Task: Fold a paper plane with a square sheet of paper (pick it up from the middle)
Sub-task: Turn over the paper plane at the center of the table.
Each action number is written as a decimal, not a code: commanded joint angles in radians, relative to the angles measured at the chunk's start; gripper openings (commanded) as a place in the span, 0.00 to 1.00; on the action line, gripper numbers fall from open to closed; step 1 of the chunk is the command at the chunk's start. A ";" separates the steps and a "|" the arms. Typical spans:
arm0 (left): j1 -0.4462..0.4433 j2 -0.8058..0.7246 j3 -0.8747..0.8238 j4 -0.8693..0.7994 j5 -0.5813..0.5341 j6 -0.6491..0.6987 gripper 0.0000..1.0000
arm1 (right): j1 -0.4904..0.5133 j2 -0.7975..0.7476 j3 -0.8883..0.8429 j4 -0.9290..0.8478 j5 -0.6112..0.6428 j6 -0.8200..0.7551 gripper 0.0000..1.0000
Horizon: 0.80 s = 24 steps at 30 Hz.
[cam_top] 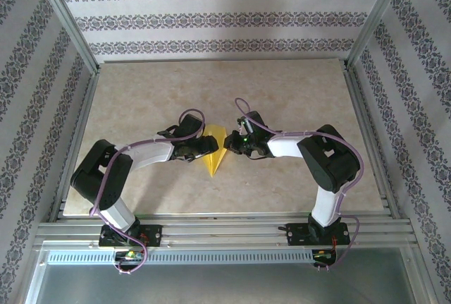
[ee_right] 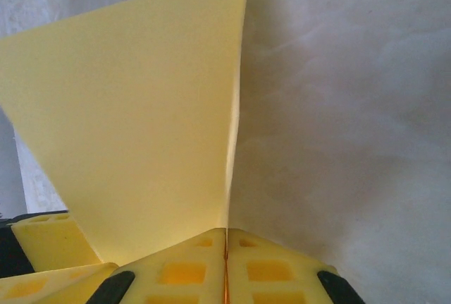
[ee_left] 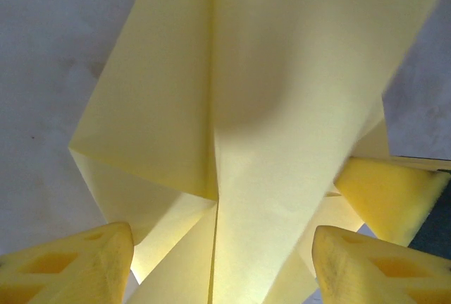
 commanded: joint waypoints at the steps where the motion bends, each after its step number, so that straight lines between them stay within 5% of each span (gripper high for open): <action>1: -0.008 0.024 0.002 -0.019 -0.011 -0.007 0.70 | -0.009 0.023 -0.013 0.007 -0.001 0.006 0.10; 12: -0.011 -0.022 -0.001 0.039 0.049 0.022 0.71 | -0.011 0.019 -0.007 0.001 -0.014 0.001 0.09; 19: -0.017 -0.173 -0.056 -0.044 -0.054 0.048 0.70 | -0.012 0.024 0.000 0.001 -0.018 0.006 0.09; 24: -0.024 -0.170 -0.051 0.030 0.016 0.054 0.70 | -0.011 0.031 0.003 -0.001 -0.020 0.006 0.09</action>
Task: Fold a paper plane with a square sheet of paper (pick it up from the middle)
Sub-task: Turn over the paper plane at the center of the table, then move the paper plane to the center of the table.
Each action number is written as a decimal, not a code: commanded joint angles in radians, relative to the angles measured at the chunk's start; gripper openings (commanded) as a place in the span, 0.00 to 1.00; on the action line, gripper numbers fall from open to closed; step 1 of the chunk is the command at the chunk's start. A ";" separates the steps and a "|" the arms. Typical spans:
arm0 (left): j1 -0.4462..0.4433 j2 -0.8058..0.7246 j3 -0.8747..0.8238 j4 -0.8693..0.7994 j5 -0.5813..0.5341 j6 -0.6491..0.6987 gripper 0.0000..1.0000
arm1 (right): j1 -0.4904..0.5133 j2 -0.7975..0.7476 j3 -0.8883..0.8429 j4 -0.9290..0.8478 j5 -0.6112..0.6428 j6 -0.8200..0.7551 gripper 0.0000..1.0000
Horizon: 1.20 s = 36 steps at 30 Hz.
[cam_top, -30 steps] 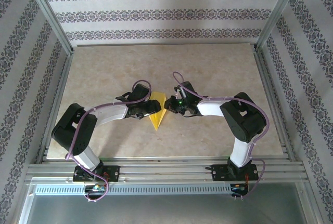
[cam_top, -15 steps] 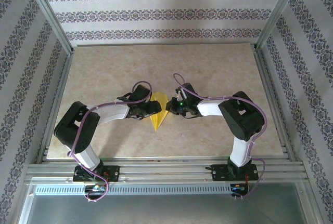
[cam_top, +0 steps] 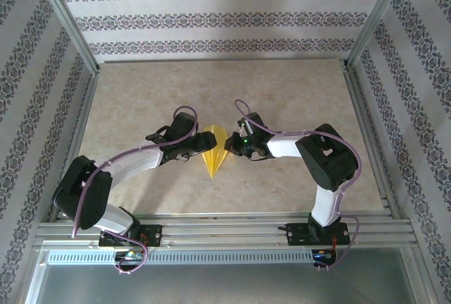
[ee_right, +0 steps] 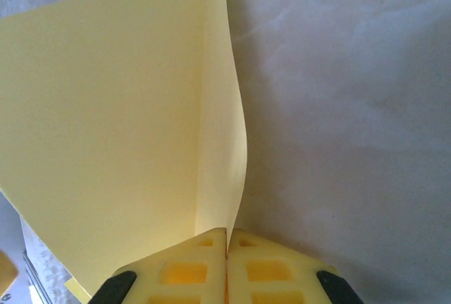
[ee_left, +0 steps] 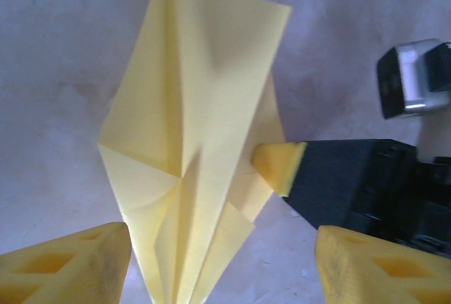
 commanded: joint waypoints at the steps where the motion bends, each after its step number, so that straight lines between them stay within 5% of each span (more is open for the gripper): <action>1: -0.018 0.039 0.006 0.026 0.033 0.030 0.69 | -0.013 0.016 0.010 0.001 -0.019 0.005 0.09; 11: -0.036 0.169 0.101 -0.017 0.052 0.059 0.64 | -0.012 0.013 0.011 0.001 -0.024 0.007 0.09; 20: -0.045 0.077 0.075 -0.165 -0.144 0.056 0.66 | -0.013 0.010 0.010 0.001 -0.025 0.009 0.09; 27: -0.048 0.060 0.071 -0.054 0.016 0.092 0.65 | -0.013 0.014 0.015 0.000 -0.027 0.007 0.09; 36: -0.059 0.189 0.123 -0.084 0.053 0.091 0.66 | -0.012 0.020 0.015 0.000 -0.030 0.010 0.09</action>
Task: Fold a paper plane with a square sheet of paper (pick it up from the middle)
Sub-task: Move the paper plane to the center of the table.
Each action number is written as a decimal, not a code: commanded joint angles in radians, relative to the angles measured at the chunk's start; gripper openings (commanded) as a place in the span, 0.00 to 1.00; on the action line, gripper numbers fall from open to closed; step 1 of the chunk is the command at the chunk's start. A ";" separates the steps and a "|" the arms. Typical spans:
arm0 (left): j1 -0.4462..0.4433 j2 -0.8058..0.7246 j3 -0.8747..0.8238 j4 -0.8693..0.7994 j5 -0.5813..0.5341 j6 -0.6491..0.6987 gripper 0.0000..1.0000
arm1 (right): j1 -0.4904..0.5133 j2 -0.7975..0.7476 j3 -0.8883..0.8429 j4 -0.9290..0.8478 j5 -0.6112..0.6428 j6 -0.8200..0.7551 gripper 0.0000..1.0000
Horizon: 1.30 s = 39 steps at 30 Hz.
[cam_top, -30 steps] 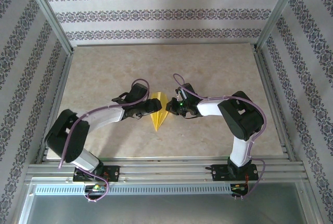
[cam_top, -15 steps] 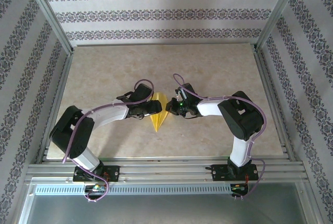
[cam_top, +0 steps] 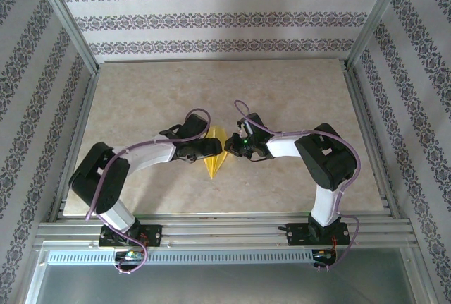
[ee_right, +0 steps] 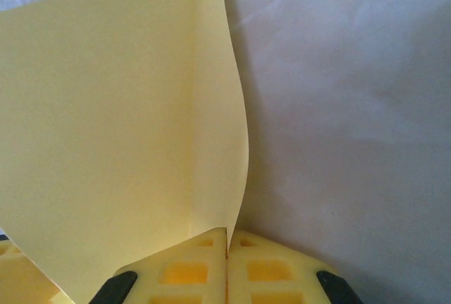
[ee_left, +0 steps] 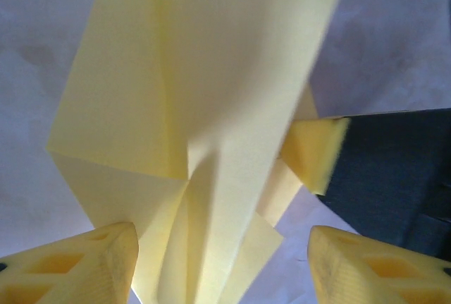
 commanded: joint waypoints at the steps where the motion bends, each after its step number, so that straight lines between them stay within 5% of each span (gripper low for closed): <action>1: -0.022 0.032 0.041 -0.015 0.040 0.025 0.65 | -0.012 0.012 0.013 0.001 -0.015 0.009 0.09; 14: -0.088 0.097 0.116 -0.151 -0.077 0.066 0.62 | -0.012 0.011 0.019 0.003 -0.021 0.017 0.09; 39: -0.109 0.135 0.169 -0.218 -0.189 0.069 0.29 | -0.026 -0.016 0.008 0.009 -0.031 0.032 0.17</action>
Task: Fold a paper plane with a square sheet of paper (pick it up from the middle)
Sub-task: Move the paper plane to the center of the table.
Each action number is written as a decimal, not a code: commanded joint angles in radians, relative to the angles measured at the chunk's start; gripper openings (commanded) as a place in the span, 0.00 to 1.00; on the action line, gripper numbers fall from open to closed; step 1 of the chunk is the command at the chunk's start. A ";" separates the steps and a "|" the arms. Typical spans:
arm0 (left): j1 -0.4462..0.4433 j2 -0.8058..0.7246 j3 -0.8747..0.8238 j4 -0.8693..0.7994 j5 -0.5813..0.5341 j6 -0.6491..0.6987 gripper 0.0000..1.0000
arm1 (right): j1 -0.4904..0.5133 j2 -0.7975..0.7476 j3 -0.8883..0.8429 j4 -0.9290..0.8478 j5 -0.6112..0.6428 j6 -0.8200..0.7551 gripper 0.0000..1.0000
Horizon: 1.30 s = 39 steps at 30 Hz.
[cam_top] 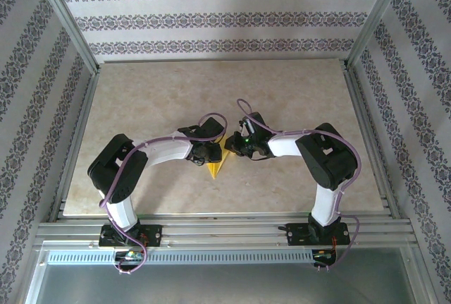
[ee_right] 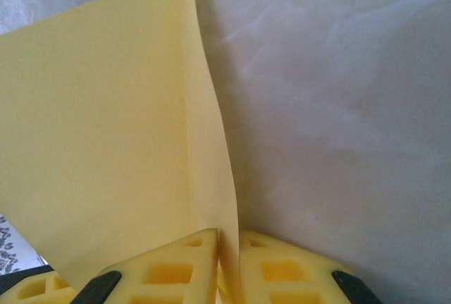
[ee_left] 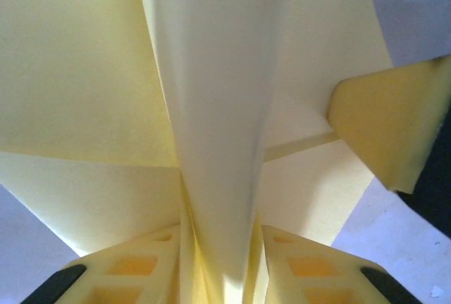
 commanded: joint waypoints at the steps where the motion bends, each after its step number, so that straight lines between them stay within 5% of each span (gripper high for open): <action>1: -0.011 -0.005 0.028 -0.046 -0.039 0.010 0.26 | -0.007 -0.016 0.007 0.008 -0.015 0.007 0.17; 7: -0.011 0.001 0.050 -0.095 -0.084 0.016 0.15 | -0.021 -0.067 -0.025 0.034 0.002 0.018 0.26; 19: 0.013 -0.003 0.074 -0.175 -0.166 0.048 0.12 | -0.100 -0.257 -0.133 -0.017 0.149 -0.047 0.44; 39: 0.018 0.091 0.108 -0.191 -0.133 0.044 0.19 | -0.120 -0.277 -0.162 -0.019 0.153 -0.044 0.45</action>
